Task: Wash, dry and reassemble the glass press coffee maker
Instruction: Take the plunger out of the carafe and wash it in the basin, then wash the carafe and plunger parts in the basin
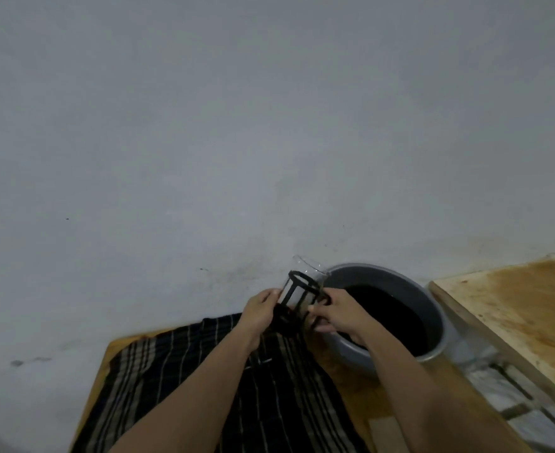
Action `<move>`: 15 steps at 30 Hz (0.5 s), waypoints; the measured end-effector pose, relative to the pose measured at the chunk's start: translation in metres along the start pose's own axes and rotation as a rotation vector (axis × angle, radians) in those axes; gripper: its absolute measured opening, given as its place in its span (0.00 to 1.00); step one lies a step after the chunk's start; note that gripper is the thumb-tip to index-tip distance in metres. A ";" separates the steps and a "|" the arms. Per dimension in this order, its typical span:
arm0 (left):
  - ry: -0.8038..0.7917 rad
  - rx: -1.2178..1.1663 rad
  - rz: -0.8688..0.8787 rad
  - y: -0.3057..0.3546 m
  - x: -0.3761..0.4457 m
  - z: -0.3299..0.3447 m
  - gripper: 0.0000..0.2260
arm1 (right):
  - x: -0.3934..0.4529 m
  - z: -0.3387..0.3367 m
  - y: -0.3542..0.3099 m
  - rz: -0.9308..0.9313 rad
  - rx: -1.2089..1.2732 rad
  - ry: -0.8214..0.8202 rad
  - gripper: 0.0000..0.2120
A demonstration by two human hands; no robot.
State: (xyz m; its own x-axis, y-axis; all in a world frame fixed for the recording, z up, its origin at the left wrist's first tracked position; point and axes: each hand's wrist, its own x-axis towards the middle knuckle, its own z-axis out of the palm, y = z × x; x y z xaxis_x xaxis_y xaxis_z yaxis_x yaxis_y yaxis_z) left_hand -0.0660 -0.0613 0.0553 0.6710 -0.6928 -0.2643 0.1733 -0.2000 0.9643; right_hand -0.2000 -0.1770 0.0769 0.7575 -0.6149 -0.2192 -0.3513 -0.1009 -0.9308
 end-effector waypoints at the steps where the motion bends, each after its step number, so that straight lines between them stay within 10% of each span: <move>1: -0.002 0.053 0.026 0.002 -0.002 -0.006 0.12 | 0.006 0.008 0.001 -0.007 -0.064 -0.014 0.07; 15: 0.074 0.068 -0.091 -0.008 0.062 -0.043 0.20 | 0.113 0.074 0.043 -0.155 -0.511 0.018 0.17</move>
State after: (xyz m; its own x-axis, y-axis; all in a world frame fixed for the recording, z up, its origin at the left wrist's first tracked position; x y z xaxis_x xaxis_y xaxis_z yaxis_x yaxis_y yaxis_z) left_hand 0.0055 -0.0728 0.0313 0.7068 -0.6169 -0.3462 0.1885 -0.3075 0.9327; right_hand -0.0888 -0.1929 -0.0092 0.8138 -0.5755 -0.0813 -0.4629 -0.5571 -0.6895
